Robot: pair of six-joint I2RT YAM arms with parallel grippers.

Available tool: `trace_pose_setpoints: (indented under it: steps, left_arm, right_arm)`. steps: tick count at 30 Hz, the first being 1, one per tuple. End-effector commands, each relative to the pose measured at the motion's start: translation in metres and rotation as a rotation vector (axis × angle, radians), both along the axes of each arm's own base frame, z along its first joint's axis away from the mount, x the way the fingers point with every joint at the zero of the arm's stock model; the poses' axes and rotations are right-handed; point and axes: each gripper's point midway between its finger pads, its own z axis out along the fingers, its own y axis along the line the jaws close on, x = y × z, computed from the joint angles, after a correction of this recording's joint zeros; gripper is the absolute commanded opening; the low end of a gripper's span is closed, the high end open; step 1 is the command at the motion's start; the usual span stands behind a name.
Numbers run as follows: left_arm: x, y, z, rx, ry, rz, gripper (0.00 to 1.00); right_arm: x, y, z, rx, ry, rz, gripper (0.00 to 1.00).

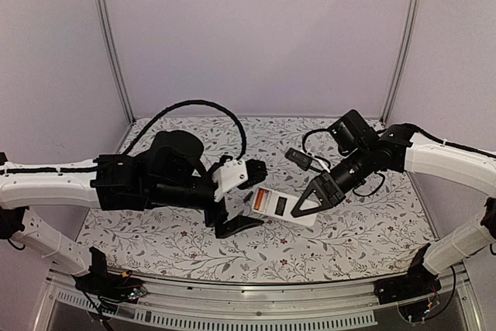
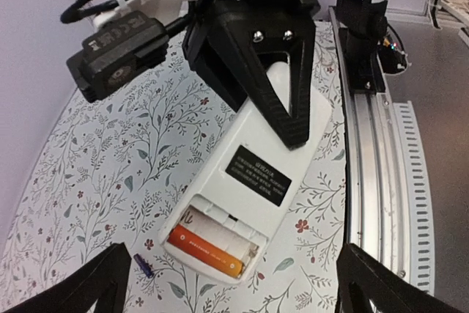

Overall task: Load the batteries into the remote control
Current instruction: Pass from the right arm to the left

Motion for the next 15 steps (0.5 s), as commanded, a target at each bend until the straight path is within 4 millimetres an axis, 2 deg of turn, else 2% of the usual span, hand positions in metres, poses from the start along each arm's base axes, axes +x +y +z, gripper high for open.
trace_pose_setpoints:
  steps: [1, 9, 15]
  left_arm:
    - [0.001, -0.005, -0.025, 0.175, -0.213, -0.032, 1.0]
    - [-0.011, -0.022, -0.045, 0.291, -0.331, -0.115, 0.99]
    - [-0.02, -0.028, -0.053, 0.322, -0.355, -0.161, 0.88]
  right_arm:
    - [-0.012, 0.008, 0.005, 0.015, 0.042, 0.056, 0.0]
    - [-0.018, 0.014, -0.001, -0.01, 0.078, 0.084, 0.0]
    - [-0.021, 0.017, -0.007, -0.028, 0.114, 0.097, 0.0]
